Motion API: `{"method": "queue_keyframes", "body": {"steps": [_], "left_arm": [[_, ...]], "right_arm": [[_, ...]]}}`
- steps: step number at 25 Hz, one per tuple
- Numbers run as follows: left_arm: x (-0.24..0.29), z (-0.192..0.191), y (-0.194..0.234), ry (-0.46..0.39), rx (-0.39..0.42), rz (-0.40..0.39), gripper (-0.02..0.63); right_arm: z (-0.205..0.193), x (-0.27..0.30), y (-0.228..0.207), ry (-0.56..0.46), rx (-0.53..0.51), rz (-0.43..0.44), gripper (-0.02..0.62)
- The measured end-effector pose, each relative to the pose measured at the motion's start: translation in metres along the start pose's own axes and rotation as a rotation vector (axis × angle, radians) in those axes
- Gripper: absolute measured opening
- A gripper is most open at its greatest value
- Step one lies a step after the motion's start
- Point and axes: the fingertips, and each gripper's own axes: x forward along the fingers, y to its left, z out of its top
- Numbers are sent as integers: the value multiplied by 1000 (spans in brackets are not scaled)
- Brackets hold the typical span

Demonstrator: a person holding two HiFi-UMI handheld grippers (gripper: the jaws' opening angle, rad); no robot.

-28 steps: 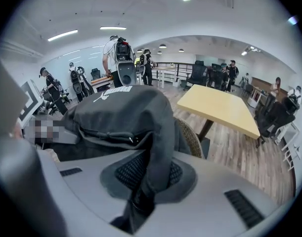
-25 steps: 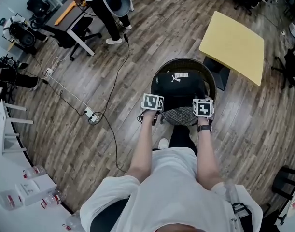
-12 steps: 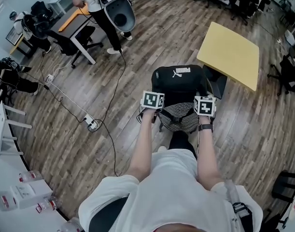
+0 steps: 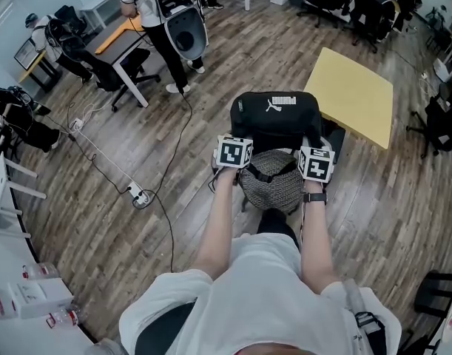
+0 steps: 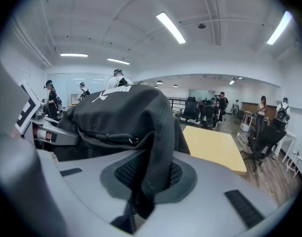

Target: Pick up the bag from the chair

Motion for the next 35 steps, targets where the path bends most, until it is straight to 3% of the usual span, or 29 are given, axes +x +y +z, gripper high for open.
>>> {"method": "queue_keyframes", "body": {"steps": [13,26,35], "left_arm": [[-67,74,-7,-246,58,32,120],[-107,110,-20,-388,76,40,120],[-125,131,-35,-477,130,59,123]], "right_arm": [[87,-61,8,-225,-34,-33,57],[128,-101,8,-376,-44,-36,57],[143,-127,0,-456,-39,-55,57]]}}
